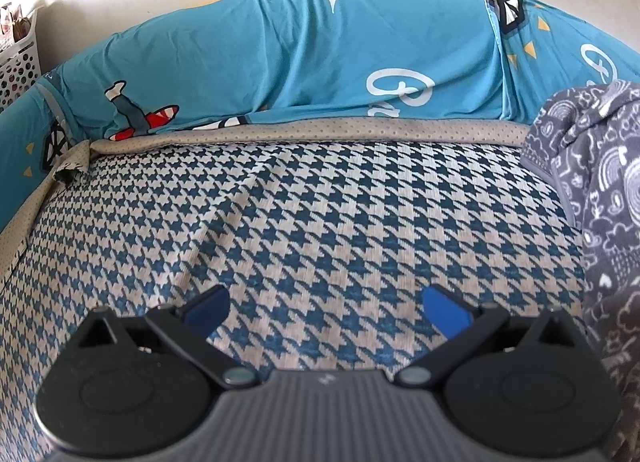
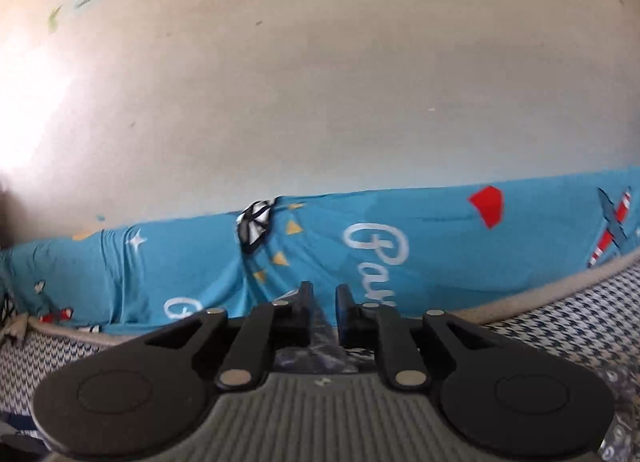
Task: Fold clothes
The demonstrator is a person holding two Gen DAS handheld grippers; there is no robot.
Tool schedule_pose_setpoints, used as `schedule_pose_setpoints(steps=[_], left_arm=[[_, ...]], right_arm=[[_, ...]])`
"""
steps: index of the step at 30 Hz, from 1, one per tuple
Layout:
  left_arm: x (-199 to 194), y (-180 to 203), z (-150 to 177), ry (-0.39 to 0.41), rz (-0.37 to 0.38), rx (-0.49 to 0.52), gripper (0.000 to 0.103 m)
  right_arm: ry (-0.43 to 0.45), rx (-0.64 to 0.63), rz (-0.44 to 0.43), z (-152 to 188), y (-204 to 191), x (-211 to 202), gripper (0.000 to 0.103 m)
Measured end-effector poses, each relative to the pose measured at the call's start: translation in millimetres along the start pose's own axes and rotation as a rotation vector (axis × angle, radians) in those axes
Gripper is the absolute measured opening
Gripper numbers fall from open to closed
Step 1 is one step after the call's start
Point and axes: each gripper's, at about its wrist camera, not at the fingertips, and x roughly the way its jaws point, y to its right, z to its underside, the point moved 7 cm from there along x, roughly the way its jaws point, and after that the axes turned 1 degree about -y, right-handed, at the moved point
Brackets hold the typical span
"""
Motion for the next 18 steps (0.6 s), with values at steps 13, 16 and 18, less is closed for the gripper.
schedule_pose_setpoints(steps=[13, 16, 18], left_arm=[[2, 0, 5, -0.012, 0.004, 0.013, 0.103], [2, 1, 5, -0.01, 0.001, 0.018, 0.103], [2, 1, 4, -0.008, -0.001, 0.019, 0.103]], right_arm=[[-0.099, -0.218, 0.005, 30, -39, 42, 0.037], [-0.108, -0.192, -0.003, 32, -37, 43, 0.025], [-0.11, -0.15, -0.011, 30, -34, 43, 0.018]])
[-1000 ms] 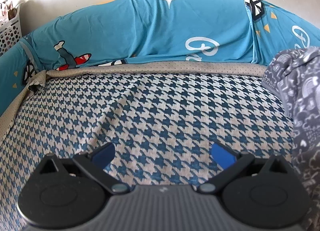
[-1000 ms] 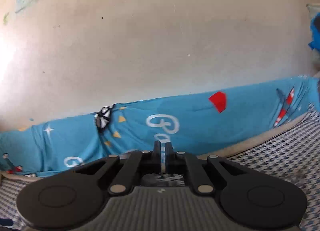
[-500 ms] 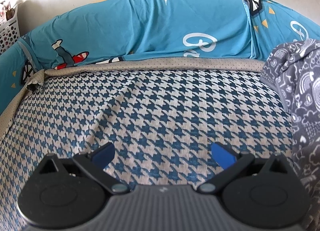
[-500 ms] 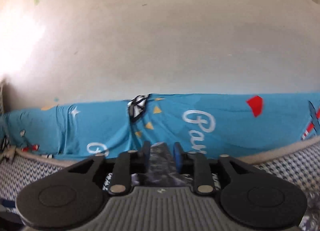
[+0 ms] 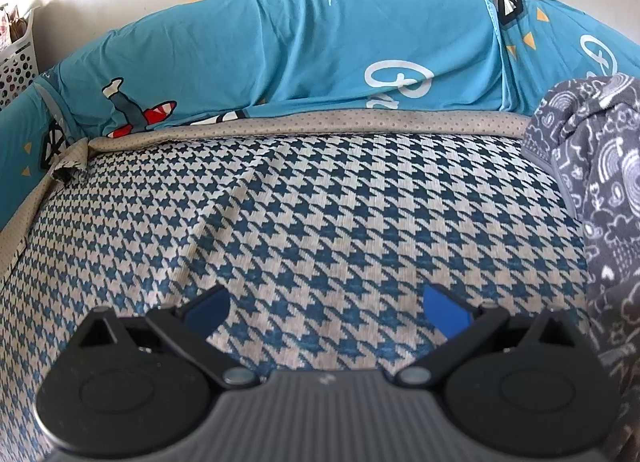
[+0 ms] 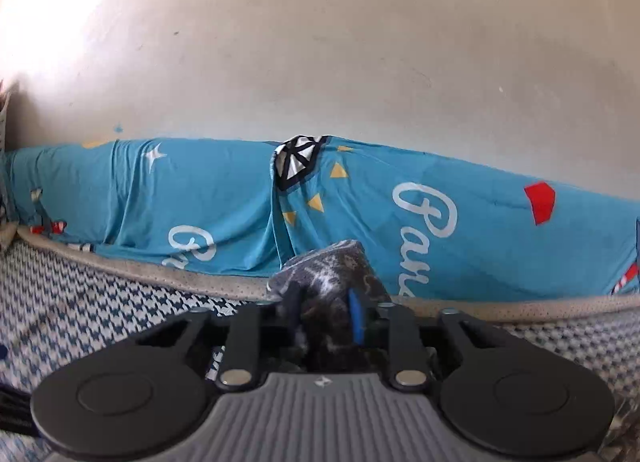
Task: Fold clothes
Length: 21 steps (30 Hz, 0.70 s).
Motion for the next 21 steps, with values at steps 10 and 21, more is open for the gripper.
schedule_pose_setpoints(steps=[10, 21], left_arm=[[-13, -28, -17, 0.059, -0.051, -0.063, 0.103], [-42, -116, -43, 0.195, -0.25, -0.286, 0.103]], right_arm=[[0.083, 0.233, -0.29, -32, -28, -41, 0.013], [0.0, -0.112, -0.647, 1, -147, -85, 0.003]])
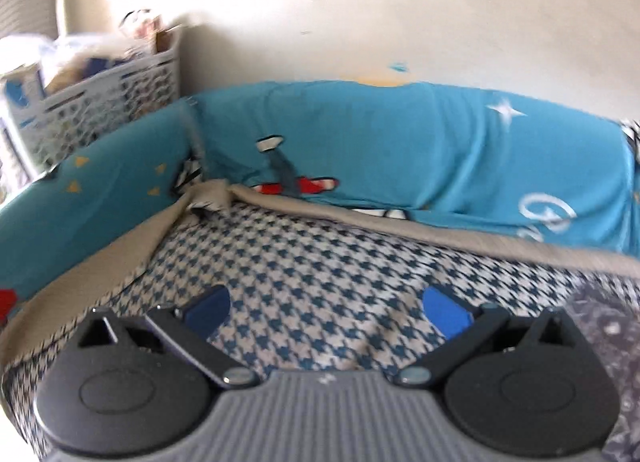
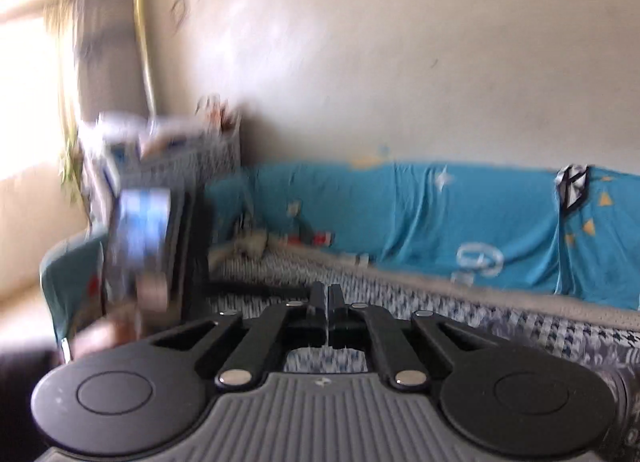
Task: Fold clothes
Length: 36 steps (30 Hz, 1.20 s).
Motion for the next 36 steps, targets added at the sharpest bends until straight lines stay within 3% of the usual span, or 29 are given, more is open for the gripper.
schedule_pose_setpoints(steps=[6, 7, 10, 20, 25, 27, 29, 32, 36], left_arm=[[5, 9, 8, -0.056, 0.063, -0.013, 0.103], [4, 11, 10, -0.054, 0.068, -0.002, 0.103], [3, 18, 15, -0.049, 0.086, 0.025, 0.103], [10, 32, 32, -0.071, 0.12, 0.072, 0.103], [13, 34, 33, -0.081, 0.131, 0.073, 0.103], [13, 35, 33, -0.082, 0.132, 0.075, 0.103], [14, 35, 33, -0.082, 0.134, 0.074, 0.103], [15, 35, 33, -0.084, 0.133, 0.073, 0.103], [16, 34, 32, -0.081, 0.129, 0.064, 0.103]], right_arm=[[-0.066, 0.011, 0.181, 14, 39, 15, 0.005], [-0.071, 0.022, 0.206, 15, 48, 17, 0.01], [-0.09, 0.034, 0.295, 19, 73, 20, 0.039], [-0.118, -0.016, 0.385, 29, 102, 55, 0.062], [-0.165, -0.028, 0.389, 44, 107, 80, 0.061], [-0.164, -0.058, 0.398, 45, 105, 83, 0.053], [-0.163, -0.083, 0.398, 45, 100, 82, 0.024], [-0.165, -0.099, 0.371, 46, 92, 77, 0.011], [-0.157, -0.139, 0.298, 43, 71, 67, 0.009]])
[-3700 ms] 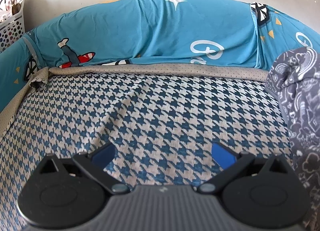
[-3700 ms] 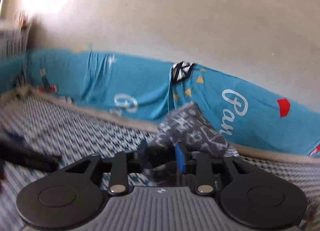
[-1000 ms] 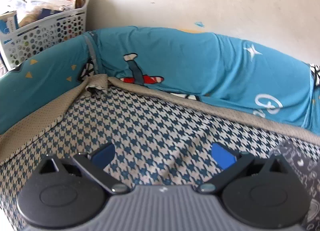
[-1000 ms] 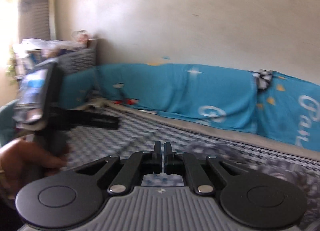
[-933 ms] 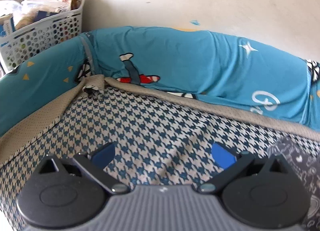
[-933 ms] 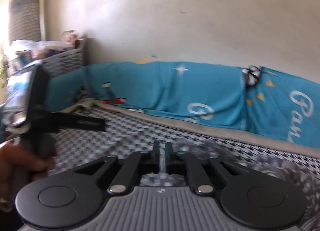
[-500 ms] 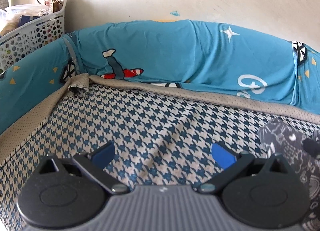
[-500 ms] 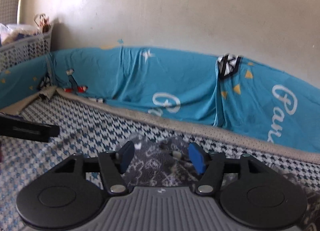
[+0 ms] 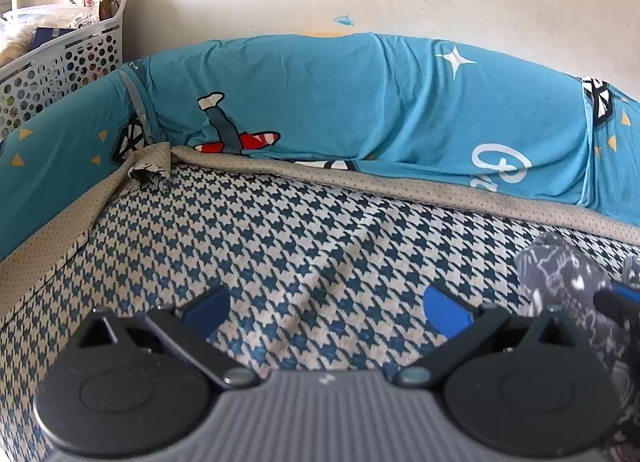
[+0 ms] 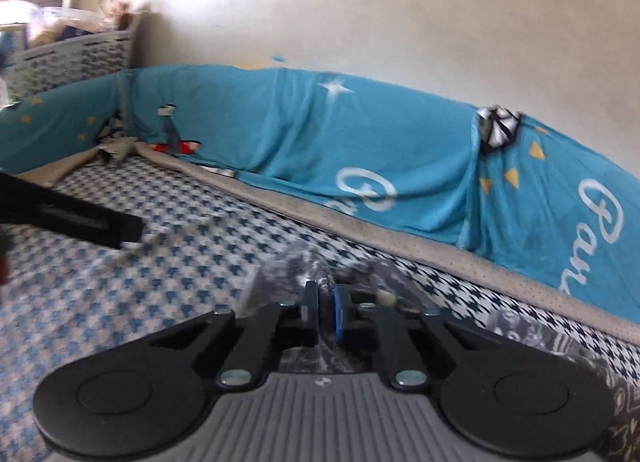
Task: Fold clothes
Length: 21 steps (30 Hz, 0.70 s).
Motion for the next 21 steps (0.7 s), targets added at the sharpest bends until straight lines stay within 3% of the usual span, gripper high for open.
schedule_pose_setpoints(steps=[5, 11, 15, 18, 21], left_arm=[[1, -6, -2, -0.007, 0.035, -0.047, 0.103], [3, -1, -2, -0.023, 0.091, -0.068, 0.103], [5, 4, 0, -0.038, 0.099, -0.052, 0.103], [6, 3, 0, -0.047, 0.094, -0.062, 0.103], [4, -3, -2, -0.034, 0.062, -0.072, 0.103]], right_arm=[[-0.014, -0.102, -0.23, 8, -51, -34, 0.008], [-0.144, -0.251, -0.475, 53, -121, -59, 0.008], [-0.186, -0.281, -0.49, 64, -129, -59, 0.011], [-0.162, -0.181, -0.498, 51, -119, -61, 0.014], [-0.143, -0.071, -0.493, 39, -109, -59, 0.028]])
